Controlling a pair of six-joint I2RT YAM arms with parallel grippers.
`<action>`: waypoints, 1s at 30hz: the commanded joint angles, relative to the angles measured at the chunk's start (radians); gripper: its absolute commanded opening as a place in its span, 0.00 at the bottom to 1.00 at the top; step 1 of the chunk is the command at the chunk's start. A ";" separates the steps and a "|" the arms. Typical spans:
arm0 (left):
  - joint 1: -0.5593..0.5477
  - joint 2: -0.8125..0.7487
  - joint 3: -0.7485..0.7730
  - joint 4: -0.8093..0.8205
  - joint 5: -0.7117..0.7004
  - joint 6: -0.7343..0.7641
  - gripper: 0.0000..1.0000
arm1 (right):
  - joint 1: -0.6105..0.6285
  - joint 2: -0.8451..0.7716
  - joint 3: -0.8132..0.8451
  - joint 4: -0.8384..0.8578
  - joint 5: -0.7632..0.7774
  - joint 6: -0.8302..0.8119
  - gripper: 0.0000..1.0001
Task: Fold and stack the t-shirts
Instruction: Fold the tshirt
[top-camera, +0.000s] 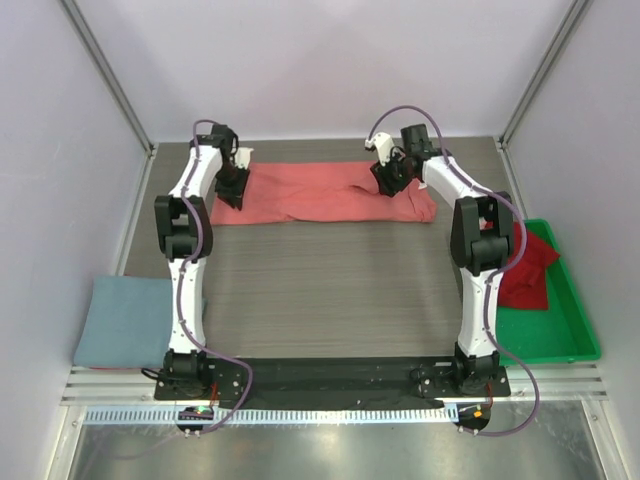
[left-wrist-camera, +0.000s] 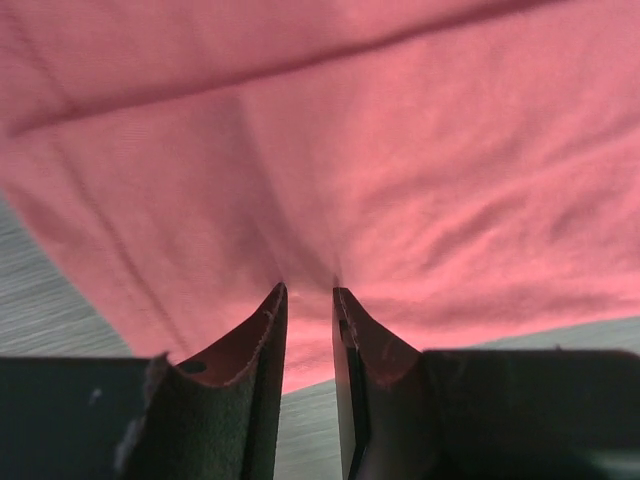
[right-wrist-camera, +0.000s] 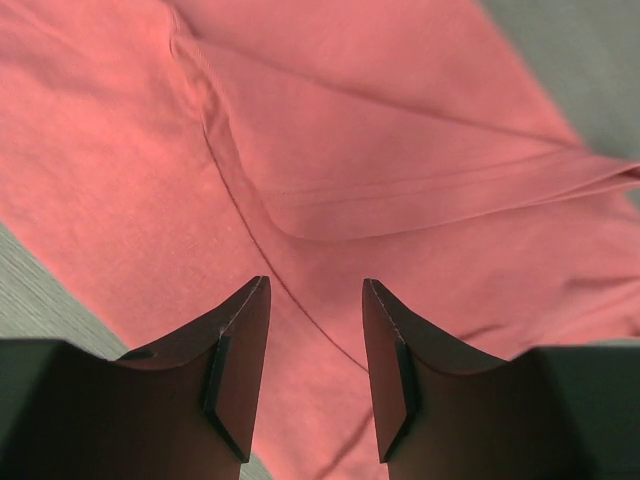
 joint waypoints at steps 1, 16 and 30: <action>0.017 0.003 0.052 -0.004 -0.037 0.018 0.26 | 0.012 0.025 0.058 -0.030 -0.007 -0.010 0.47; 0.017 0.020 0.038 -0.004 -0.041 0.015 0.27 | 0.022 0.275 0.368 -0.014 0.044 0.033 0.47; 0.014 -0.165 -0.058 0.002 -0.005 0.079 0.31 | 0.021 0.075 0.385 0.088 0.043 0.186 0.48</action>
